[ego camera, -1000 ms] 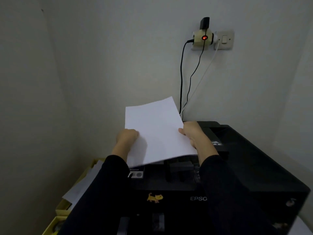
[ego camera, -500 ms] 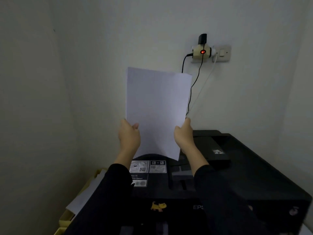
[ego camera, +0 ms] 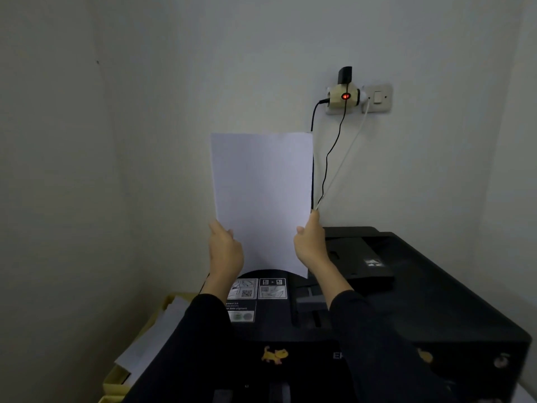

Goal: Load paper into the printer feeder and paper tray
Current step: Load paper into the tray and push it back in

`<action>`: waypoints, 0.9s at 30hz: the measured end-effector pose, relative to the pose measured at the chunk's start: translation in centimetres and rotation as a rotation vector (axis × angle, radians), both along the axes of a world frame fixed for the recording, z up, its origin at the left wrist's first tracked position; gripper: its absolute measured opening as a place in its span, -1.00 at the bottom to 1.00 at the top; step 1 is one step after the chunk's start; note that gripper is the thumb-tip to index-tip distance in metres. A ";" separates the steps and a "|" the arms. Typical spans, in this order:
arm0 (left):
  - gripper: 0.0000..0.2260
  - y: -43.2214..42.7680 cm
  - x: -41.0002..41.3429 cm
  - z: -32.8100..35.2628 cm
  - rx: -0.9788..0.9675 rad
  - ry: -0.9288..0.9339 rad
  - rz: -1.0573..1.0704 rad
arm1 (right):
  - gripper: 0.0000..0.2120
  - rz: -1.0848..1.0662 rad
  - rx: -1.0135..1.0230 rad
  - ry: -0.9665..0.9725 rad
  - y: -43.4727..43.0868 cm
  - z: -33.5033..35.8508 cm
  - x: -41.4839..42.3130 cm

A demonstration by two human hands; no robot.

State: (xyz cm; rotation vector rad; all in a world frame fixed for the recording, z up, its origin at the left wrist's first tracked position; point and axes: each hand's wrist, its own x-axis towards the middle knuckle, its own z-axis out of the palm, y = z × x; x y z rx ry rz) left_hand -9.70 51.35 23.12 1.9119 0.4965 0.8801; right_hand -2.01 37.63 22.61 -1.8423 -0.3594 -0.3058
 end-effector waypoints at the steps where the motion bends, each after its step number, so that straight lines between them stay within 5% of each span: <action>1: -0.61 -0.1 -0.1 -0.1 0.002 -0.007 0.001 | -0.52 -0.007 -0.002 0.002 -0.1 -0.1 0.0; 15: -0.62 -3.8 -3.3 3.4 0.076 -0.062 0.130 | -0.70 -0.110 0.082 -0.152 -5.3 3.8 -3.3; 27: -0.75 -12.6 -12.0 -1.4 -0.082 0.102 0.029 | -0.77 -0.225 0.124 0.128 -16.9 -0.7 -14.0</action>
